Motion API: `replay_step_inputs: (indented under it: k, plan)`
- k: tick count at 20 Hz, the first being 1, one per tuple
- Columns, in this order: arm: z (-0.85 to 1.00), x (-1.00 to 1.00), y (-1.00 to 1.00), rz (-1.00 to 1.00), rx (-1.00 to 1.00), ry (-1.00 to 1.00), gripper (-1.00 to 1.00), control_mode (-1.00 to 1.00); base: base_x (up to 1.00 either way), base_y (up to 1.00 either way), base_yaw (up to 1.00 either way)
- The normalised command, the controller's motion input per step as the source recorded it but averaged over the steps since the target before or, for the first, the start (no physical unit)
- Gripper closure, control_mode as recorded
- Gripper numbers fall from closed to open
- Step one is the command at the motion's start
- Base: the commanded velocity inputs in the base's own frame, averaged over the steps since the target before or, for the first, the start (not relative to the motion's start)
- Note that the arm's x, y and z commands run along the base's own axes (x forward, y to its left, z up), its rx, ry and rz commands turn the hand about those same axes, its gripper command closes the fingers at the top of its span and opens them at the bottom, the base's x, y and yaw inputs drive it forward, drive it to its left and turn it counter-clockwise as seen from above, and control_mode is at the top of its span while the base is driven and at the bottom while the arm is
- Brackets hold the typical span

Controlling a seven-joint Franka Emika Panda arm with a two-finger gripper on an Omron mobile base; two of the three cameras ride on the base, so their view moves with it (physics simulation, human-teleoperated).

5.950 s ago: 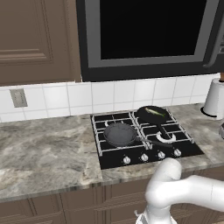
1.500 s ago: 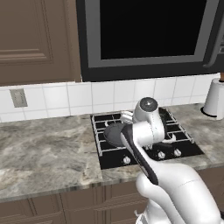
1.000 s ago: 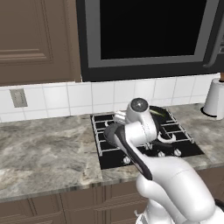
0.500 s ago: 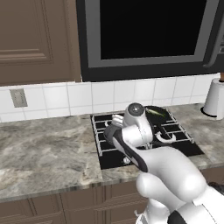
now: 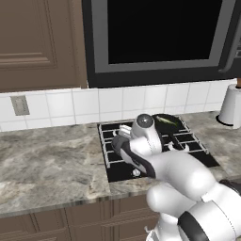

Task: Place both pans onto different burners. Then place the squash and the fish on different pans.

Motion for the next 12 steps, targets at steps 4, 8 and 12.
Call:
replay_step_inputs:
  k: [4, 8, 12]
  plan:
    - [-0.03, 0.12, 0.08, 0.00, 0.04, 0.00, 1.00, -1.00, 0.00, 0.00, 0.00]
    - [-0.18, 0.12, 0.10, 0.00, 0.02, 0.00, 1.00, -1.00, 0.00, 0.00, 0.00]
    - [-0.13, 0.09, 0.06, 0.00, 0.00, 0.00, 1.00, -1.00, 0.00, 0.00, 0.00]
